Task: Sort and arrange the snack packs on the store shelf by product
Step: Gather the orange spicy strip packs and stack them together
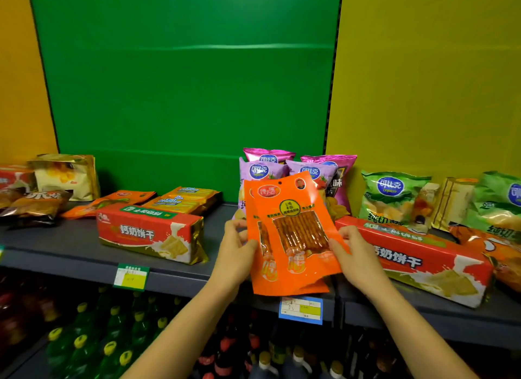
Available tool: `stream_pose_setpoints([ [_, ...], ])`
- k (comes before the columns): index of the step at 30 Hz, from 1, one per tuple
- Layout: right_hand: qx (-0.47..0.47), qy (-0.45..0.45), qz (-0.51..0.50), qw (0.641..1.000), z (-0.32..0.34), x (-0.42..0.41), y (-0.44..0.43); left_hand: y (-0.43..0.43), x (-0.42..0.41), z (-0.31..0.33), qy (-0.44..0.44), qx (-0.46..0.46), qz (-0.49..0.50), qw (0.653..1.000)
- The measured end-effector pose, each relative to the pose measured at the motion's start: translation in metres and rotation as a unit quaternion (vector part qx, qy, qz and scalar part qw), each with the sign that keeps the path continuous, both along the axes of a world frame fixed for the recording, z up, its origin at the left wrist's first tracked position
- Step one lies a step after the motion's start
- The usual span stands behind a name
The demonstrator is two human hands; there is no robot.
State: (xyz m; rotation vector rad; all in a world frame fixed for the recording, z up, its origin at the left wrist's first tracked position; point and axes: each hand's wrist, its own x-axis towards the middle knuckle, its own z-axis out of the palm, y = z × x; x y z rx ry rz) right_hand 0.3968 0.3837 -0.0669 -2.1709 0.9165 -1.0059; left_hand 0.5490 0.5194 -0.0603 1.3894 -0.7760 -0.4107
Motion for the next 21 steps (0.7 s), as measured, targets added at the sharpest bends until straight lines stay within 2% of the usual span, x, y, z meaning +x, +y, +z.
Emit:
stream_pose_setpoints([
  [4,0.090,-0.143,0.106,0.980,0.021,-0.005,0.005,0.027,0.014,0.022,-0.015,-0.057,0.016,0.998],
  [9,0.130,-0.254,0.177,0.942,0.051,0.017,0.024,0.085,0.046,0.054,-0.012,-0.117,0.083,0.990],
  [16,0.176,-0.257,0.224,0.923,0.064,0.095,0.061,0.184,0.117,0.067,0.039,-0.115,0.238,0.964],
  [21,0.163,-0.205,0.230,0.937,0.067,0.164,0.099,0.257,0.169,0.057,0.036,-0.071,0.292,0.953],
])
